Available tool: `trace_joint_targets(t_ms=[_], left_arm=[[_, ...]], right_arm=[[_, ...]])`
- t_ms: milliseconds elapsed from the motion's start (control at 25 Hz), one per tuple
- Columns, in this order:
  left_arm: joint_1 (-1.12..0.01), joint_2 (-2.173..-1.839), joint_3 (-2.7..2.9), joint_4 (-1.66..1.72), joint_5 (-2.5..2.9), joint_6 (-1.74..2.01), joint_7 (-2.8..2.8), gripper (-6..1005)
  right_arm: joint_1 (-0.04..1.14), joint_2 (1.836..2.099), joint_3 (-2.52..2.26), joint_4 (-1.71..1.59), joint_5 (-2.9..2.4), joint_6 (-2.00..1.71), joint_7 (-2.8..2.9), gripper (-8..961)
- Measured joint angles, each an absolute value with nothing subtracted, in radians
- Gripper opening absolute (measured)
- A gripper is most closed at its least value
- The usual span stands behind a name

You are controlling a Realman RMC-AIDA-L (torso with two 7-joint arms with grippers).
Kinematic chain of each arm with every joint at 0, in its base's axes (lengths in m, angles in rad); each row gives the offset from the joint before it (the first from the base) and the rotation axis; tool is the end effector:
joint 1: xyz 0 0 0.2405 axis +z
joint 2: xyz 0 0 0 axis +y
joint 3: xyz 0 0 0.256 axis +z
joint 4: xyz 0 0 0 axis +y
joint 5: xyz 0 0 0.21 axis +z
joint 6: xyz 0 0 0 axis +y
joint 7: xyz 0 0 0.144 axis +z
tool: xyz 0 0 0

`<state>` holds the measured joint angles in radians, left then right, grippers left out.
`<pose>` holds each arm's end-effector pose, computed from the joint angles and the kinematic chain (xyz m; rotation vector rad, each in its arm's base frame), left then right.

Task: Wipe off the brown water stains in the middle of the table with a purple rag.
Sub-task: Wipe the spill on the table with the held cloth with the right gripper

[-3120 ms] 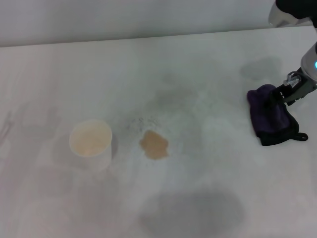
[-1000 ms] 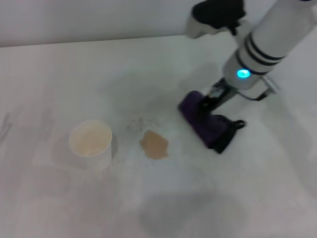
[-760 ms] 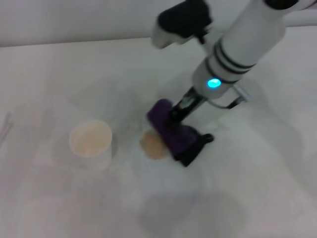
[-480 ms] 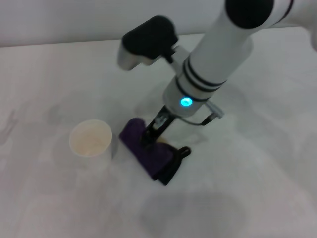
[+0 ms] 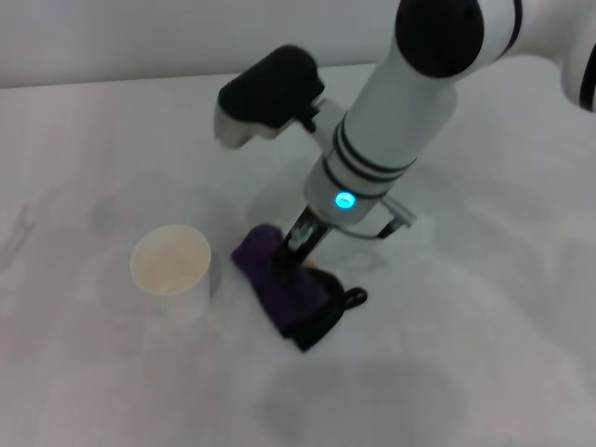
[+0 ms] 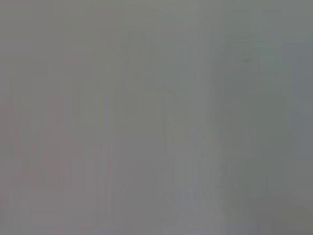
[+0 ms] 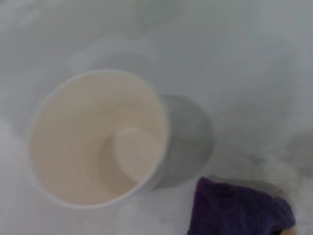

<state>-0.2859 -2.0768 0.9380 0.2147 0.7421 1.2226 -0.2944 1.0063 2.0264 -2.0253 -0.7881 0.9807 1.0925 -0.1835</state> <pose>-0.3672 0.2927 0.0185 -1.7064 -0.4193 -0.5824 0.1321 0.3661 -0.1232 -2.6280 1.0316 -0.5962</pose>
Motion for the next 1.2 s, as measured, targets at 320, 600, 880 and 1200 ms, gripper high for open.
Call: trace_joint_targets(t_ms=[320, 600, 880, 1200], left_arm=[[-0.286, -2.074, 0.934, 0.215, 0.741, 1.217, -0.289, 879], [-0.290, -2.074, 0.934, 0.218, 0.741, 1.214, -0.288, 879], [-0.299, -2.075, 0.934, 0.215, 0.741, 1.213, -0.288, 879], [-0.288, -2.075, 0.933, 0.215, 0.740, 1.213, -0.288, 879]], right_arm=[[0.993, 2.024, -1.911, -0.810, 0.722, 1.165, -0.087, 121], [1.002, 2.027, -1.927, -0.836, 0.719, 1.190, -0.065, 126], [1.005, 2.028, -2.014, -0.849, 1.026, 1.172, -0.210, 131], [0.992, 2.024, -1.992, -0.851, 0.962, 1.163, -0.191, 137]])
